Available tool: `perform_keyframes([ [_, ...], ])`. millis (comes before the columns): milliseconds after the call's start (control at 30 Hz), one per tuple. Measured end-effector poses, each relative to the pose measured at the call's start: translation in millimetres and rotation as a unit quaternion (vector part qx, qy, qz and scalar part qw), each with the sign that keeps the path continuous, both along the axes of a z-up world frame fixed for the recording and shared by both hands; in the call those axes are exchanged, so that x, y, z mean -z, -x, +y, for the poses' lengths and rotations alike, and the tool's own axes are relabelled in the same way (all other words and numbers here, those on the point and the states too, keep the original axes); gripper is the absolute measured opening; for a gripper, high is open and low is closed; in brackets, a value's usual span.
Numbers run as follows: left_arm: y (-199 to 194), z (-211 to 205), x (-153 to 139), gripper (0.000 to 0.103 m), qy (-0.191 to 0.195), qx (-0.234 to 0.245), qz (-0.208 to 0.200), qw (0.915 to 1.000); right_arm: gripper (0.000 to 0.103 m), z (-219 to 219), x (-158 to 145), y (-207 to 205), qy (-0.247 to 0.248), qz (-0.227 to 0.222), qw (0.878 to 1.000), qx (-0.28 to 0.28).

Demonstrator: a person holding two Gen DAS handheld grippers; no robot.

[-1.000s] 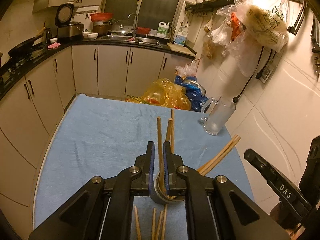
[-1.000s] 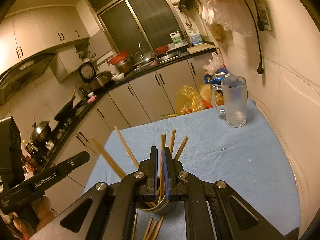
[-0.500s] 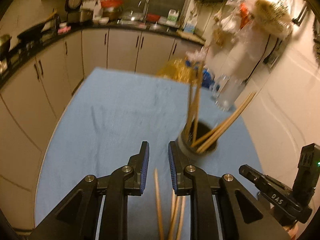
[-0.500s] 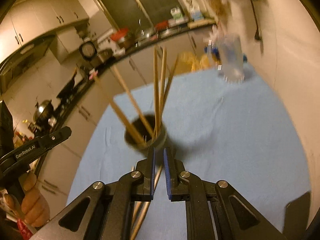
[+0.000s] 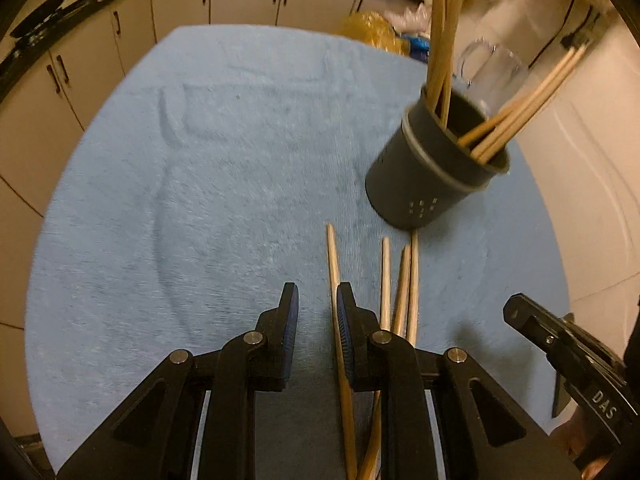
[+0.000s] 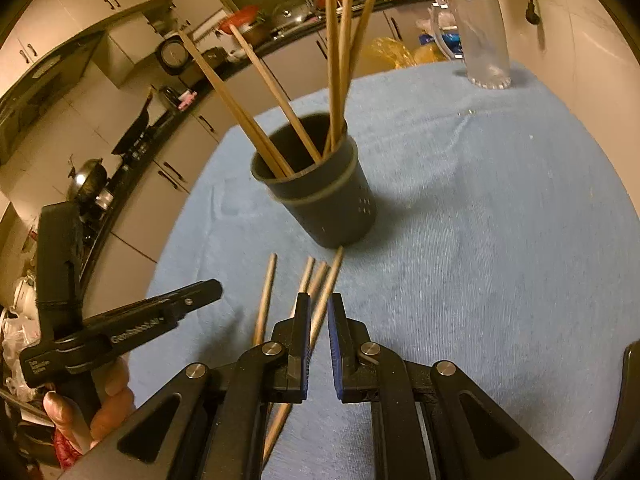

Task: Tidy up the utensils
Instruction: 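Move both open tools back down to the chopsticks on the towel, then close the left tool on a wooden chopstick while the right tool grasps another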

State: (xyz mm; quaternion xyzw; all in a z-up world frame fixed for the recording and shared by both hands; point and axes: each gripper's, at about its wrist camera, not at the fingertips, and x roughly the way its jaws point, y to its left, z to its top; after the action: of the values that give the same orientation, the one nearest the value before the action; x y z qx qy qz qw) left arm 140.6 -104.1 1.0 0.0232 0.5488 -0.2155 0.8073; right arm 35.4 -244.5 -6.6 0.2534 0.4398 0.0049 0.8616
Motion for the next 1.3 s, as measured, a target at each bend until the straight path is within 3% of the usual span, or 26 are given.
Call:
perform_keyframes([
  [200, -1.5, -15.6, 21.8, 0.018, -0.026, 0.005, 0.009, 0.9996, 0.010, -6.2, 13.3, -5.6, -0.028, 0.024, 0.999, 0.006],
  [300, -2.6, -17.4, 24.7, 0.011, -0.038, 0.000, 0.001, 0.9993, 0.010, -5.7, 19.8, -11.0, -0.019, 0.038, 0.999, 0.009],
  [367, -4.3, -15.6, 29.4, 0.000, -0.056, -0.005, 0.006, 0.9984, 0.010, -5.9, 24.7, -14.7, -0.022, 0.046, 0.999, 0.007],
  [733, -7.2, 20.4, 21.7, 0.000, 0.003, -0.016, 0.025, 0.9996, 0.010, 6.1, 38.7, -53.7, -0.004, 0.085, 0.996, 0.007],
  [1000, 0.1, 20.7, 11.2, 0.003, 0.016, -0.005, 0.022, 0.9996, 0.011, 22.2, 52.3, -74.3, 0.016, 0.109, 0.994, 0.000],
  [1067, 1.6, 18.2, 10.9, 0.012, 0.015, -0.003, 0.023, 0.9996, 0.012, 24.6, 53.1, -76.8, 0.017, 0.110, 0.994, 0.000],
  [1167, 3.4, 12.1, 9.5, 0.018, 0.012, 0.001, 0.021, 0.9997, 0.012, 31.1, 52.2, -81.8, 0.036, 0.110, 0.993, -0.006],
  [1300, 1.5, -0.6, 9.2, 0.019, -0.004, 0.008, 0.023, 0.9997, 0.006, 31.4, 51.5, -84.9, 0.058, 0.111, 0.992, -0.016],
])
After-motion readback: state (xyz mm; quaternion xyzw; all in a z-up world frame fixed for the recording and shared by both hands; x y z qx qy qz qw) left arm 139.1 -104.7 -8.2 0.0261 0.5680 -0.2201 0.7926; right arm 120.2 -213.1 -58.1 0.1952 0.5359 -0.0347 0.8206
